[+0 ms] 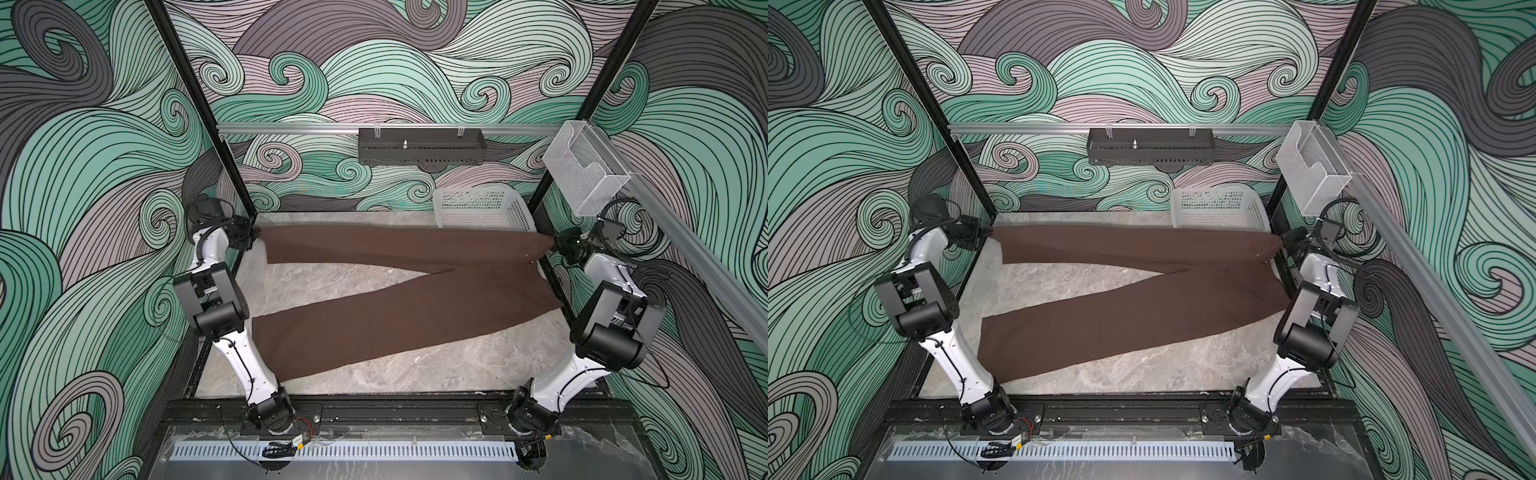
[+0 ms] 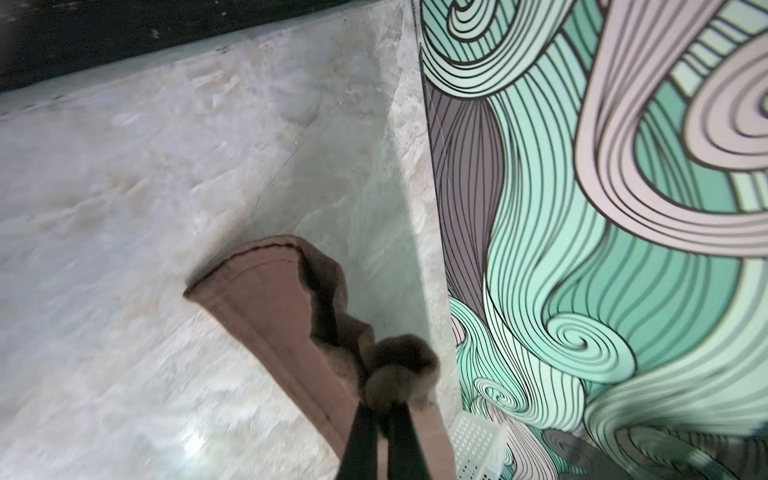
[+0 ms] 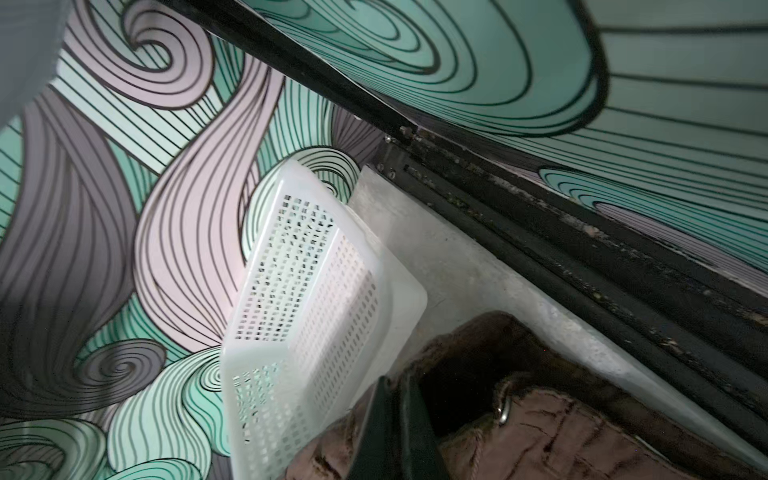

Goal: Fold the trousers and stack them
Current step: 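Drag the folded trousers toward the robot with both grippers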

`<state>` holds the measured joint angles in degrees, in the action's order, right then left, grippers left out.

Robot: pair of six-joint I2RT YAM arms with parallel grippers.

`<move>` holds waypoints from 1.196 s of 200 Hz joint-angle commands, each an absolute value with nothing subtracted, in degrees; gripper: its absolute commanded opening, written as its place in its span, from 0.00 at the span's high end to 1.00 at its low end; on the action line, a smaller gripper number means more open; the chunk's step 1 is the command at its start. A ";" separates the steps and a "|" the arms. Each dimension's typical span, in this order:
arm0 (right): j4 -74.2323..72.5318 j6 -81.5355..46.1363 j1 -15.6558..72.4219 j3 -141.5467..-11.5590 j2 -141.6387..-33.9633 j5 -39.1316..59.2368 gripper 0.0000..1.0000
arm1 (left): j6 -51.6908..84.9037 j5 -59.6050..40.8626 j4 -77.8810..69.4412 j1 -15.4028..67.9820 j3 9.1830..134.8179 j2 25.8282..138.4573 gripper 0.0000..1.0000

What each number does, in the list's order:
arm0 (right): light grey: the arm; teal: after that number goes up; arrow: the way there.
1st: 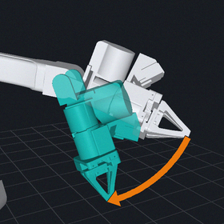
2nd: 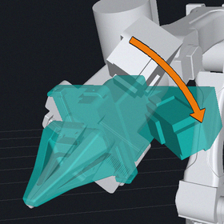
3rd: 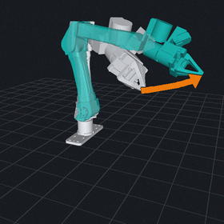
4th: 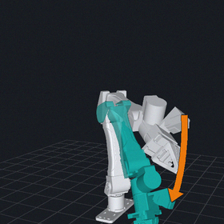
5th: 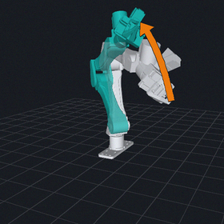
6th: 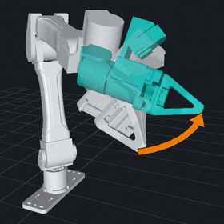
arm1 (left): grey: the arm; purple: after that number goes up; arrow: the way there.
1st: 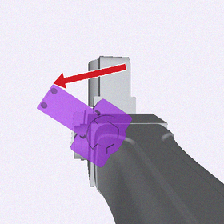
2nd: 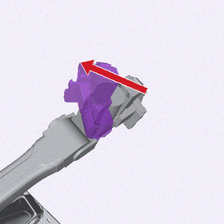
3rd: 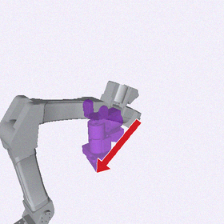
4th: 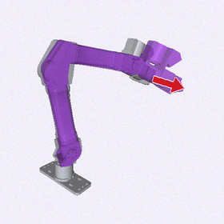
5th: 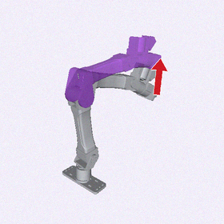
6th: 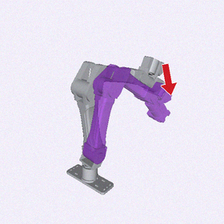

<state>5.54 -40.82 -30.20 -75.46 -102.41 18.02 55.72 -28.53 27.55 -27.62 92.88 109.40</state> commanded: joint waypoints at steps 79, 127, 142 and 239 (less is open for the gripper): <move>-0.96 -35.32 -32.54 -60.63 -93.38 6.09 1.00 | 56.75 -34.16 12.35 -40.95 54.83 77.33 1.00; -0.41 -35.90 -32.60 -56.34 -93.33 0.67 1.00 | 56.95 -34.28 11.71 -45.04 43.85 72.16 1.00; -0.87 -36.29 -32.54 -54.67 -93.54 -0.85 1.00 | 56.95 -34.11 11.67 -45.84 41.36 70.86 1.00; 2.54 -37.95 -32.55 -57.72 -96.64 -2.59 1.00 | 60.40 -34.08 12.93 -51.09 35.12 63.13 1.00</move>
<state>1.91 -36.73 -31.79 -54.02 -95.61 -0.69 57.63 -33.08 15.62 -50.35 31.27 63.64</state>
